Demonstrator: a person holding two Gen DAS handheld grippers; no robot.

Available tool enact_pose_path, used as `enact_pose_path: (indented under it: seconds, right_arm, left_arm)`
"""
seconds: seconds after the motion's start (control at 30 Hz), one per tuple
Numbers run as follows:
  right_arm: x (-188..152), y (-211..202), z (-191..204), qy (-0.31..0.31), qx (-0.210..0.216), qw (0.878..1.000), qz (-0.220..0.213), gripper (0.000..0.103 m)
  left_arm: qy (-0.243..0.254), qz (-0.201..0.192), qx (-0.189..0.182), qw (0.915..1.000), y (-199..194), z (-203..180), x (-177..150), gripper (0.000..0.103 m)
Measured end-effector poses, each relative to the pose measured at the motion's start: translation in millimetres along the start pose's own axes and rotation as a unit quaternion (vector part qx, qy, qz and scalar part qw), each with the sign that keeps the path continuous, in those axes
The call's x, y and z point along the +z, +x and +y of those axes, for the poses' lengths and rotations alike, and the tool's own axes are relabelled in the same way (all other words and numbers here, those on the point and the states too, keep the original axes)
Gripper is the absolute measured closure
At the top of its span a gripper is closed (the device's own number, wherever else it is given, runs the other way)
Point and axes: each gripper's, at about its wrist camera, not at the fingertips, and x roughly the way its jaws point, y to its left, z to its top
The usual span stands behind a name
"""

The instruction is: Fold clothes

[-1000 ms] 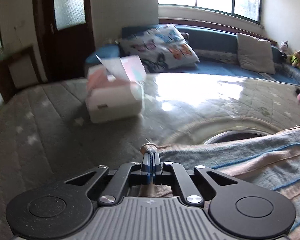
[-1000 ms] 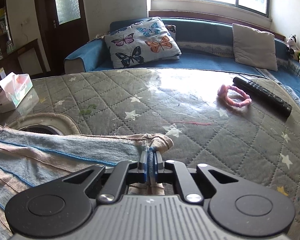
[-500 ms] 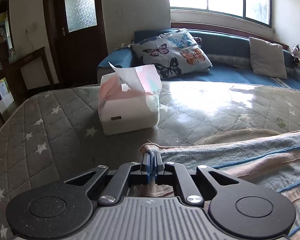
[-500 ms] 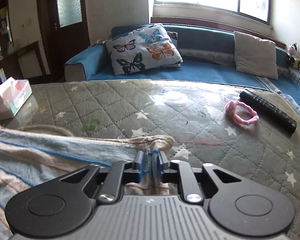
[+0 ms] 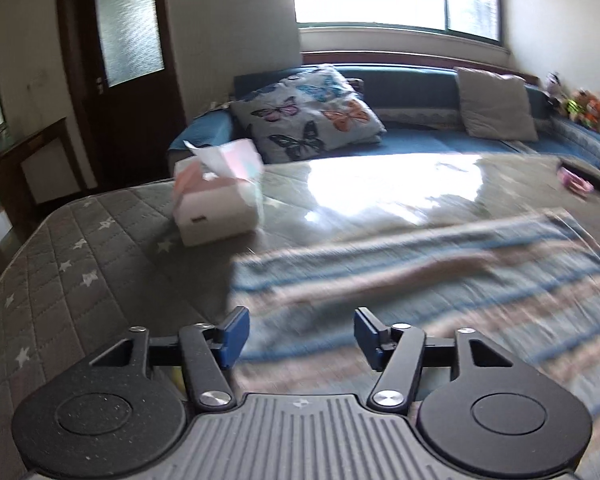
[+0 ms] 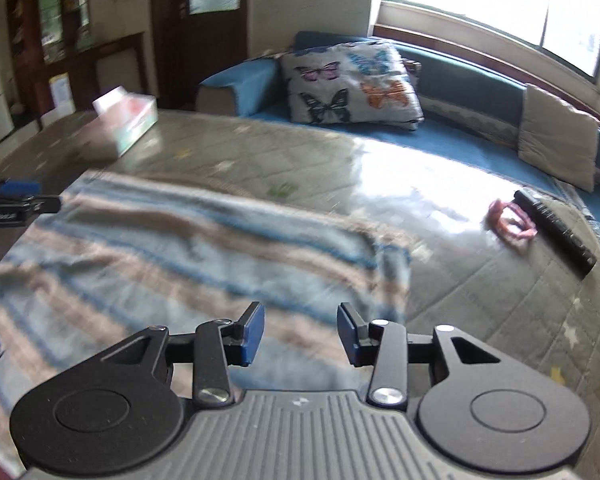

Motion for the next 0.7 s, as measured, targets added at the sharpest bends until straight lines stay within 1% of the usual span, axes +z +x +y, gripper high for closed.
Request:
enact_pose_path:
  seconds: [0.03,0.17,0.23,0.37,0.4,0.43,0.53,0.6,0.7]
  right_arm:
    - [-6,-4,6,-0.007,0.006,1.0,0.004,0.059]
    - [-31,-22,31,-0.039,0.029,0.999,0.017,0.058]
    - [-43,-30,41,-0.051,0.039,0.998,0.021,0.058]
    - [-70,-51,60,-0.064,0.062,0.996,0.023,0.057]
    - [-78,-57,65,-0.068,0.066,0.995,0.022,0.054]
    - [-85,-64,69,-0.073,0.069,0.995,0.02,0.051]
    - [-105,-81,80,-0.088,0.074,0.993,0.011,0.05]
    - [-114,-91,85,-0.098,0.075,0.992,0.003,0.047]
    - [-136,-107,96,-0.116,0.066,0.991,-0.01,0.045]
  left_arm:
    - [0.005,0.0,-0.005,1.0,-7,-5,-5,0.035]
    - [0.038,0.001,-0.025,0.999,-33,-32,-31,0.032]
    - [0.058,0.001,-0.033,0.9978,-45,-46,-44,0.028]
    - [0.096,-0.014,-0.05,0.994,-73,-71,-68,0.022]
    - [0.104,-0.017,-0.053,0.993,-79,-77,-73,0.021]
    - [0.112,-0.021,-0.055,0.9919,-84,-83,-78,0.02]
    - [0.12,-0.03,-0.062,0.9903,-97,-95,-91,0.015]
    - [0.127,-0.035,-0.064,0.9893,-103,-101,-99,0.015]
    - [0.139,-0.043,-0.064,0.9872,-110,-110,-110,0.015]
